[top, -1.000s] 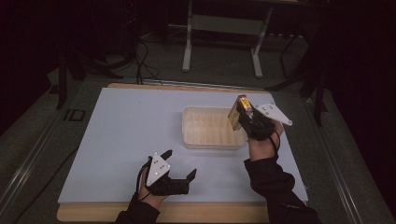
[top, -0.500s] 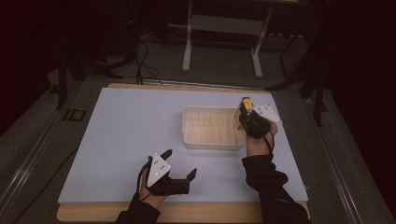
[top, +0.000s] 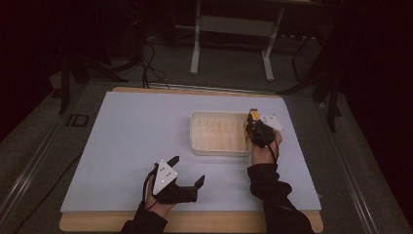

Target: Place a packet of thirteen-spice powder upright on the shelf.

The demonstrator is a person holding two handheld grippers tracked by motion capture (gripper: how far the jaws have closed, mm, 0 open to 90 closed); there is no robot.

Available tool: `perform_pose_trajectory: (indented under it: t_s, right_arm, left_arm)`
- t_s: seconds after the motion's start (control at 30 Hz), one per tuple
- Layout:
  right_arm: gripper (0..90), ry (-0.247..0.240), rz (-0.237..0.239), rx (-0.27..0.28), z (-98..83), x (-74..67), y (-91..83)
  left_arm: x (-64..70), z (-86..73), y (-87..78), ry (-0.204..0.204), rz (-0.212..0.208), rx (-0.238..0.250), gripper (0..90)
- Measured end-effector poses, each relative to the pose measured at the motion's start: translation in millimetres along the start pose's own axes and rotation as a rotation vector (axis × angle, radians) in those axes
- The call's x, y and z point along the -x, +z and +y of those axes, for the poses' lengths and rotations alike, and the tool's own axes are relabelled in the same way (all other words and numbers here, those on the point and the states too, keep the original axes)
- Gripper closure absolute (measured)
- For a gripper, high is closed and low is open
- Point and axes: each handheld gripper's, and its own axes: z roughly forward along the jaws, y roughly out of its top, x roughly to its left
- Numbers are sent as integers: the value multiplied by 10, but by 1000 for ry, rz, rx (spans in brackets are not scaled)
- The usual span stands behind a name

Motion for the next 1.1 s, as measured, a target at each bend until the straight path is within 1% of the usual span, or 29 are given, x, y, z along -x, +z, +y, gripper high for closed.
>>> perform_pose_trajectory:
  t_s: [0.13, 0.33, 0.47, 0.53, 0.6, 0.67, 0.77, 0.8, 0.87, 0.97, 1.03, 1.1]
  right_arm:
    - [674, 11, 9, -15, -60, -22, 31]
    - [673, -1, 12, -30, -116, -38, 50]
    - [670, -7, 15, -53, -157, -35, 65]
    - [666, -9, 13, -51, -175, -31, 70]
    - [643, -2, 21, -52, -190, -26, 72]
    - [601, -4, 28, -33, -174, -25, 54]
    - [583, -7, 31, -19, -136, -25, 30]
    - [565, -15, 38, -20, -94, -24, 11]
    - [550, -20, 46, -25, -69, -10, 3]
    - [526, -11, 60, -31, -45, 11, -9]
    - [493, -6, 88, -41, -4, 28, -29]
    - [466, -10, 103, -40, 27, 32, -48]
  left_arm:
    - [-5, -3, 4, 2, 1, -3, 8]
    - [-5, -6, 6, 4, 3, -4, 8]
    - [-8, -5, 8, 2, 1, -5, 8]
    - [-10, -5, 7, 0, 2, -5, 8]
    - [-12, -5, 7, -1, 2, -5, 8]
    - [-13, -6, 7, -1, 2, -6, 8]
    - [-11, -5, 9, -1, 1, -8, 8]
    - [-10, -3, 8, 2, 0, -8, 8]
    - [-9, 0, 5, -1, -2, -6, 8]
    - [-8, -1, 5, 0, -2, -7, 8]
    - [-10, -2, 11, 2, -4, -14, 8]
    - [-9, -3, 10, -2, -7, -13, 8]
